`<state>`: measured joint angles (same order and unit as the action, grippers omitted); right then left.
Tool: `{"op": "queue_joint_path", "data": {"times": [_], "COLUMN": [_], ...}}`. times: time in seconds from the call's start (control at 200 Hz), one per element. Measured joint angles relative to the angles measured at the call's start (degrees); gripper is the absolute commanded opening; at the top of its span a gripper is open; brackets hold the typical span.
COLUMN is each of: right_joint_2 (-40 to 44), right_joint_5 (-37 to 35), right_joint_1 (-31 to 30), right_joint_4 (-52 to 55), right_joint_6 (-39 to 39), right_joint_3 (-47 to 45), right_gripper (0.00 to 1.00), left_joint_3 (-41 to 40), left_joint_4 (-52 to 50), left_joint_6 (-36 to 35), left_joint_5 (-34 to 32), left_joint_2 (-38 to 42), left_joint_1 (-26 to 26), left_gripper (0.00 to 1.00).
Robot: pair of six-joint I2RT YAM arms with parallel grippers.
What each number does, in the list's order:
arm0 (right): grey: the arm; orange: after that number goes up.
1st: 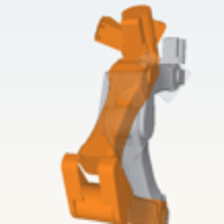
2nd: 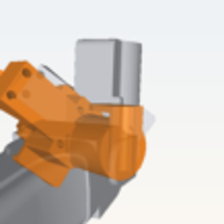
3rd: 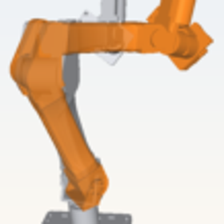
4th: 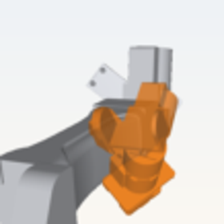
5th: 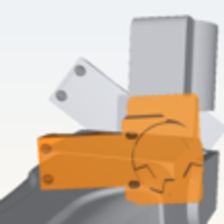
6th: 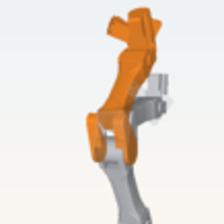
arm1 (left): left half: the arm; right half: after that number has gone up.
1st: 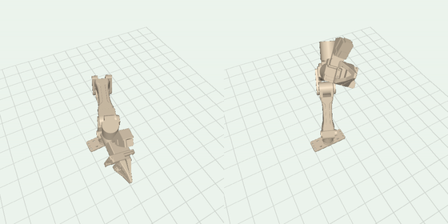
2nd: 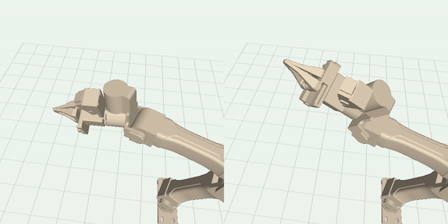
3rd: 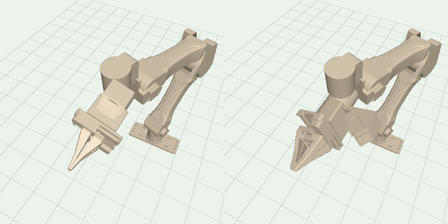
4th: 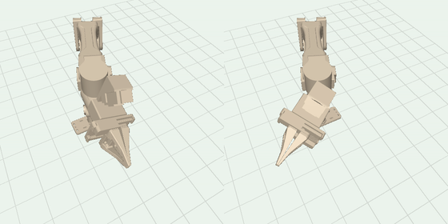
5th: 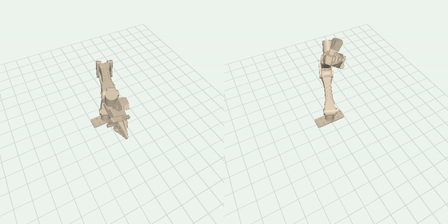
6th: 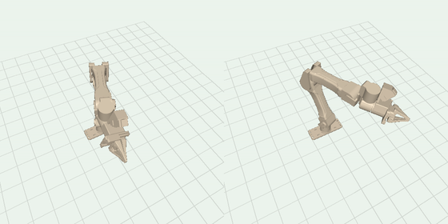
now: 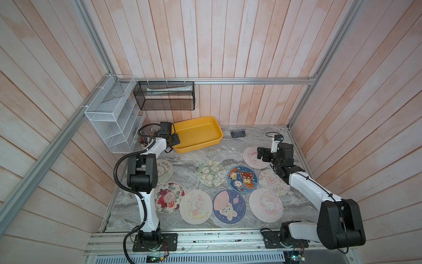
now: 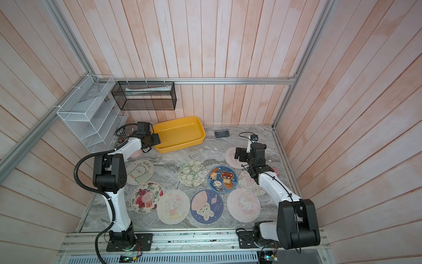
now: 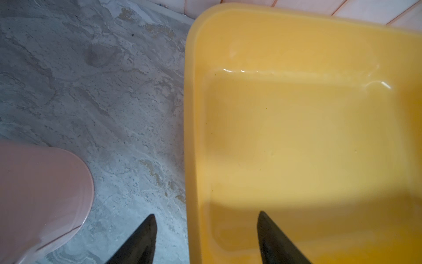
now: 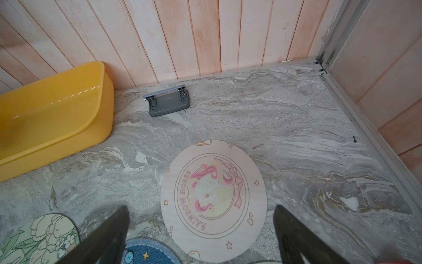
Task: Put the coasters into the storage box
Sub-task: Move the storage box to the center of the board.
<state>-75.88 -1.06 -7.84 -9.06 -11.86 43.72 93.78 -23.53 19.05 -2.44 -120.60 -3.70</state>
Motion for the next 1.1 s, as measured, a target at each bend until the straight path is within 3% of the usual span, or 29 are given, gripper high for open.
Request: {"op": "queue_joint_path", "data": {"times": [0.34, 0.805, 1.1], "right_joint_2": [-0.7, -0.7, -0.7], "right_joint_5": [0.6, 0.6, 0.6], "right_joint_1": [0.0, 0.0, 0.0], "right_joint_4": [0.2, 0.3, 0.3], "right_joint_6": [-0.2, -0.1, -0.1], "right_joint_3": [1.4, 1.4, 1.4], "right_gripper": [0.98, 0.98, 0.98], "left_joint_3": [5.3, 6.2, 6.2], "left_joint_4": [-5.1, -7.3, -7.5], "left_joint_6": [0.3, 0.5, -0.2], "left_joint_5": [-2.1, -0.9, -0.8], "left_joint_2": [-3.3, -4.7, -4.7], "left_joint_1": [-0.8, -0.2, -0.2], "left_gripper": [0.56, 0.22, 0.1]}}
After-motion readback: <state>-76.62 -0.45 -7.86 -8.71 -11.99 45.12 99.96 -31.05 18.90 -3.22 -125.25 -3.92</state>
